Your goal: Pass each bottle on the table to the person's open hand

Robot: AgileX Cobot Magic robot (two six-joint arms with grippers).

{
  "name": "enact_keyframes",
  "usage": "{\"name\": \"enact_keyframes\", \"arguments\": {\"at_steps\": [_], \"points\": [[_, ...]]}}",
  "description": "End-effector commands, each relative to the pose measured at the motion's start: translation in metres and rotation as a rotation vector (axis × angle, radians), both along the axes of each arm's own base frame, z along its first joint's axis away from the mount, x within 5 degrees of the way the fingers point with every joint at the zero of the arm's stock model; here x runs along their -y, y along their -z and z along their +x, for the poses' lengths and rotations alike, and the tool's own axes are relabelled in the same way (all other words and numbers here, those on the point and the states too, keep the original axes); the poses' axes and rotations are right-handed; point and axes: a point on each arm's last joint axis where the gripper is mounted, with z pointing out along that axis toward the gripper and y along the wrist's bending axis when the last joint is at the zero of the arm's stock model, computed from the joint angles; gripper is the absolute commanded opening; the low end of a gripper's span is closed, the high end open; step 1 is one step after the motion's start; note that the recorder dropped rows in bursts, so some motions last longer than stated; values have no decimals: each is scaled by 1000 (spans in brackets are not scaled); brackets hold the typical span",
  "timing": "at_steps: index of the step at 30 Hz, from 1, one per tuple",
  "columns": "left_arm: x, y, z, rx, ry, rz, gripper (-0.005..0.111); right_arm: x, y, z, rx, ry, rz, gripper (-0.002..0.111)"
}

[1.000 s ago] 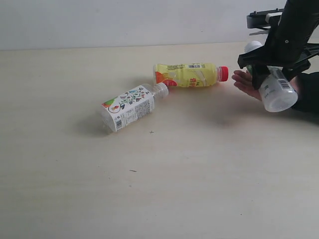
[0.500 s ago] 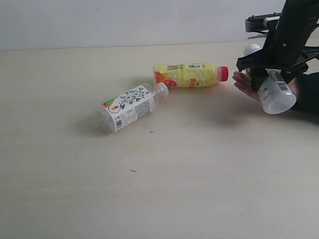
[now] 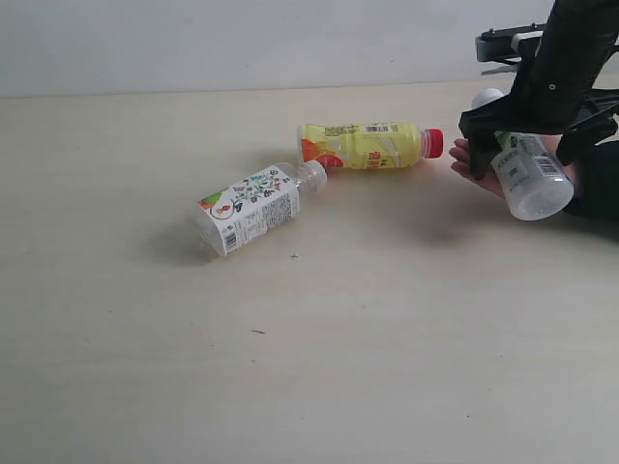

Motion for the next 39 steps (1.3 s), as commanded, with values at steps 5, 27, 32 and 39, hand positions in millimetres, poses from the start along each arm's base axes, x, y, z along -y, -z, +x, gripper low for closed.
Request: {"name": "enact_keyframes", "arguments": {"at_steps": [5, 27, 32, 39], "points": [[0, -1, 0, 13, 6, -8, 0, 2, -38, -8, 100, -5, 8, 97], [0, -1, 0, 13, 6, -8, 0, 11, -192, -97, 456, -57, 82, 97], [0, -1, 0, 13, 6, -8, 0, 8, -200, -105, 474, -81, 120, 97], [0, -1, 0, 13, 6, -8, 0, 8, -200, -106, 462, -85, 120, 97]]}}
